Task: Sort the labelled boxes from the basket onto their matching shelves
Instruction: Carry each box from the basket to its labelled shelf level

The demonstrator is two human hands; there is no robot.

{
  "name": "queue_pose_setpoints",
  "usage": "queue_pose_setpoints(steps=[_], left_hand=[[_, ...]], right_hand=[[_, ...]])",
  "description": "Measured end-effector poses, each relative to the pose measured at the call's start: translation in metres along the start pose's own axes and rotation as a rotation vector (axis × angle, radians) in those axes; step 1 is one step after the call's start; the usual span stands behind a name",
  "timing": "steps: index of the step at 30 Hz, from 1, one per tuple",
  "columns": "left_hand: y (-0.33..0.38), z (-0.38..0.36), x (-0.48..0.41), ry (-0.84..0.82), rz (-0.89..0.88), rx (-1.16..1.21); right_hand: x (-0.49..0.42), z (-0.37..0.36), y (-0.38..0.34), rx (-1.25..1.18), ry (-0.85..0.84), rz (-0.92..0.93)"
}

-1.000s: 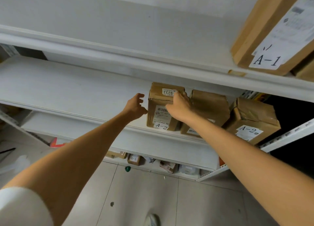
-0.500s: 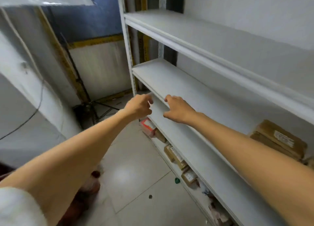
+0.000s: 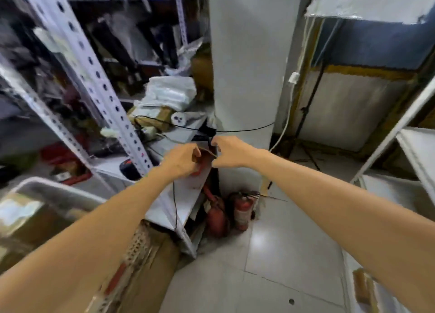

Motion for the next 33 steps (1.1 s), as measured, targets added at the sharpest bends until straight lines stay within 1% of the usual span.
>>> queue_pose_setpoints(steps=[2,6,9,13,15,17,20,22,24,27,33], left_hand=[[-0.059,0.024,0.031,0.028,0.118,0.011],[-0.170,0.062,0.111,0.125,0.365,0.021],[-0.231,0.077,0.181,0.195,0.545,0.025],[-0.290,0.087,0.267,0.313,0.777,0.086],[-0.314,0.086,0.298,0.370,0.855,0.125],[-0.338,0.084,0.319,0.387,0.895,0.151],[-0.374,0.099,0.331,0.429,0.904,0.140],[-0.398,0.118,0.329,0.439,0.899,0.140],[-0.421,0.132,0.323,0.386,0.902,0.132],[-0.455,0.146,0.315,0.334,0.929,0.122],[-0.500,0.131,0.305,0.268,0.943,0.195]], right_hand=[[-0.029,-0.022,-0.060,0.027,-0.069,0.118],[-0.063,-0.078,-0.180,0.096,-0.267,0.376],[-0.070,-0.115,-0.259,0.162,-0.387,0.560],[-0.070,-0.154,-0.347,0.195,-0.441,0.740],[-0.070,-0.176,-0.379,0.232,-0.451,0.808],[-0.074,-0.197,-0.406,0.250,-0.467,0.843],[-0.090,-0.222,-0.435,0.282,-0.479,0.876],[-0.108,-0.227,-0.450,0.262,-0.481,0.849],[-0.126,-0.231,-0.460,0.265,-0.501,0.819],[-0.161,-0.231,-0.478,0.267,-0.468,0.788],[-0.207,-0.241,-0.492,0.298,-0.484,0.725]])
Point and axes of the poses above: each hand's wrist, its own x-axis away from the middle knuckle, its own z-axis out of the back of the hand, y = z × x, the point moved 9 cm from there along -x, towards the middle knuckle, and after that the axes turned 7 degrees about x, right-handed, at the moved point
